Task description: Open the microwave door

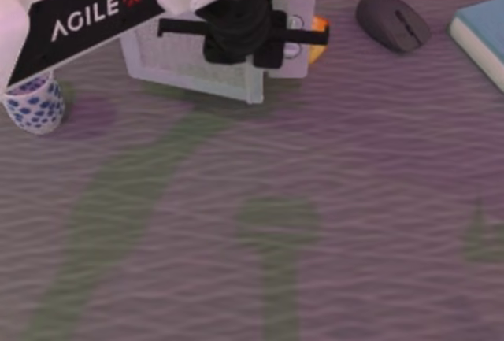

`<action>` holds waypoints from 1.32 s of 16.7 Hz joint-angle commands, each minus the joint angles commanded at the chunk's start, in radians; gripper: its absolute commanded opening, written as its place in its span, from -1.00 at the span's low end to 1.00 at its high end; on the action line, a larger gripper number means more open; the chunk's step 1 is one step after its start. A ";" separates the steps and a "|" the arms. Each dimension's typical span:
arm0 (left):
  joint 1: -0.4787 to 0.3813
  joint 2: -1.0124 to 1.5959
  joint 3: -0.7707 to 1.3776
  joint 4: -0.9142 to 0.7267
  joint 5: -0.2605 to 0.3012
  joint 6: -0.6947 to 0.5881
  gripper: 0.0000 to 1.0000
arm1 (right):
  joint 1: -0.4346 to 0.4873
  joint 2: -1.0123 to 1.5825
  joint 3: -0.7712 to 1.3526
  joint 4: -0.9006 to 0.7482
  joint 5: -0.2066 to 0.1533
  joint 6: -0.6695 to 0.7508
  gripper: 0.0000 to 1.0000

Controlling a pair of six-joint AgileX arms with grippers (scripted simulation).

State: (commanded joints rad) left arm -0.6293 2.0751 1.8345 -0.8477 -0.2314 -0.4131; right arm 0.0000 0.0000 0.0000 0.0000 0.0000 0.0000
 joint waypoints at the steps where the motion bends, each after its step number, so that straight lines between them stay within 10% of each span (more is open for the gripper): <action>1: 0.000 0.000 0.000 0.000 0.000 0.000 -1.00 | 0.000 0.000 0.000 0.000 0.000 0.000 1.00; 22: 0.015 -0.094 -0.140 0.067 0.055 0.106 -1.00 | 0.000 0.000 0.000 0.000 0.000 0.000 1.00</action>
State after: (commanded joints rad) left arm -0.6143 1.9815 1.6950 -0.7804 -0.1765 -0.3071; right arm 0.0000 0.0000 0.0000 0.0000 0.0000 0.0000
